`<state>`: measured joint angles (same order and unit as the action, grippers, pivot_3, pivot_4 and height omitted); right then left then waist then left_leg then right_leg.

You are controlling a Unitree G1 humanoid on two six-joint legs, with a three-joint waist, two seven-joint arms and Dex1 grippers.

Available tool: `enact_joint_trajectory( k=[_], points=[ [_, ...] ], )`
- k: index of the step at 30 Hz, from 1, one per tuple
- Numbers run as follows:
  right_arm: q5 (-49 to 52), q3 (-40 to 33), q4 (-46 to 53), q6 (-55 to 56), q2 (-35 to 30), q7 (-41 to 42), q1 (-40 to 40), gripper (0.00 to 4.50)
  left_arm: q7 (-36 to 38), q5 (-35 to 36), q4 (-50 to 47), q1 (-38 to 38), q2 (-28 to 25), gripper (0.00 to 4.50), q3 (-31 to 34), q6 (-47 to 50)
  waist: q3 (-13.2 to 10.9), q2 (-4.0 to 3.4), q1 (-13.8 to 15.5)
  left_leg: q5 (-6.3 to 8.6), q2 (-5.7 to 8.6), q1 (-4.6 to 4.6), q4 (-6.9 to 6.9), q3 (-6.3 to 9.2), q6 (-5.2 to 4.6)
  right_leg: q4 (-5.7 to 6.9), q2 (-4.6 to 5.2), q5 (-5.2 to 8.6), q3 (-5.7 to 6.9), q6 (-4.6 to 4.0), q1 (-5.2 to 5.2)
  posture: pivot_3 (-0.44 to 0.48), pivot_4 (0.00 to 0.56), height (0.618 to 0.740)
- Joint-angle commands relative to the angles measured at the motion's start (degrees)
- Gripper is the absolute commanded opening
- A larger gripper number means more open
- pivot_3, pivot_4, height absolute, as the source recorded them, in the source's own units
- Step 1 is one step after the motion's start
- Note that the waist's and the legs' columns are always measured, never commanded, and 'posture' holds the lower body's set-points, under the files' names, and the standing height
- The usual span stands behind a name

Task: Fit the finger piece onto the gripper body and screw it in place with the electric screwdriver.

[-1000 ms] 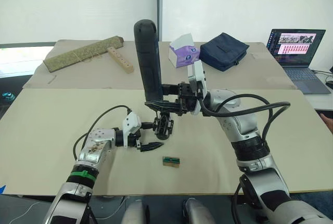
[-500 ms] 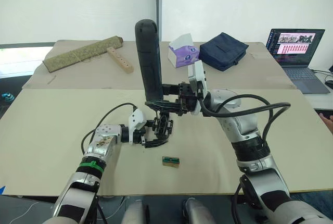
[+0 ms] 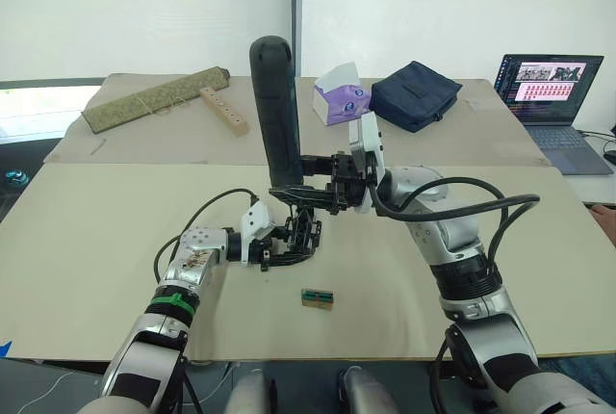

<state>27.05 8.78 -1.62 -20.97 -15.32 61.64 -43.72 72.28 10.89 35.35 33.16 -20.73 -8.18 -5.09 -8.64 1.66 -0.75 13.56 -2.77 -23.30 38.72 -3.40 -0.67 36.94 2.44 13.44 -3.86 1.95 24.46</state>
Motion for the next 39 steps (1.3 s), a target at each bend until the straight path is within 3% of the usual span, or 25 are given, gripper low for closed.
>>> enact_joint_trajectory(
  k=[1,28,39],
  points=[
    [-1.1,0.7,0.5,1.0,-0.3,0.1,1.0,1.92,0.4,-0.7,0.5,0.1,0.5,2.30,-0.8,-0.4,0.0,0.00,0.0,0.00,0.00,0.00,0.00,0.00,0.00,0.00,0.00,0.00,0.00,0.00,-0.01,0.000,0.150,0.740],
    [-5.6,5.9,-5.6,3.8,-0.9,-0.5,7.2,1.92,-0.9,-3.7,0.8,0.1,0.4,2.30,-1.9,-0.7,0.9,0.02,0.0,0.02,0.00,0.34,-0.04,0.02,-0.03,-0.10,0.00,0.02,0.03,0.01,-0.36,0.000,0.150,0.740],
    [1.3,0.0,-2.0,5.9,0.9,1.5,3.4,1.92,-1.4,-4.1,1.1,-0.1,0.1,2.30,-2.1,0.1,1.0,0.03,0.0,0.02,0.00,0.32,-0.04,0.02,-0.03,-0.10,0.00,0.02,0.03,0.01,-0.32,0.000,0.150,0.740]
  ],
)
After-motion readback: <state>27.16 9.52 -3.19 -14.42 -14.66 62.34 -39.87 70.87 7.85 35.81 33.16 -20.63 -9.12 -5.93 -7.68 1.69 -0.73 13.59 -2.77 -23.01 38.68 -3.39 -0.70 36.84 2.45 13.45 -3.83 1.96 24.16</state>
